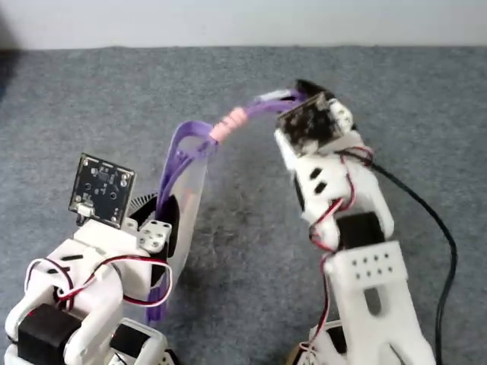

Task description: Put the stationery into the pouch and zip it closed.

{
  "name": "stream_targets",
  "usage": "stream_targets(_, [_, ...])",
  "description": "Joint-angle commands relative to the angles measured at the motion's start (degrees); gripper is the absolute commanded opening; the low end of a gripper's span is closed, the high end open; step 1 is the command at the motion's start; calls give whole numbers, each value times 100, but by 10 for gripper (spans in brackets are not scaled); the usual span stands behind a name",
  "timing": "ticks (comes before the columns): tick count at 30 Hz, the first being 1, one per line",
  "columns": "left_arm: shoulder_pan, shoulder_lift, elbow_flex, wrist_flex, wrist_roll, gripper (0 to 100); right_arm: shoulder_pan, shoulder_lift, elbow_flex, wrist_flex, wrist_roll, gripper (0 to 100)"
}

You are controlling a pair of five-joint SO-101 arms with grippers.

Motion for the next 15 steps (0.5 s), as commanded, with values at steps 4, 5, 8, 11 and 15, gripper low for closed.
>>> stream_targets(4, [0,-79,-92,-44,-44,13,-4,-505,70,1033,26,7])
stream_targets(5, [0,-79,-92,-44,-44,13,75,-505,97,1305,26,8])
stream_targets(8, [0,-79,-92,-44,-53,13,136,-505,79,2273,18,11])
stream_targets(11, [0,-79,-92,-44,-53,13,110,-708,-44,3310,-18,80])
stream_targets(15, [0,-79,-101,-35,-35,13,-22,-1341,-53,4242,-18,231])
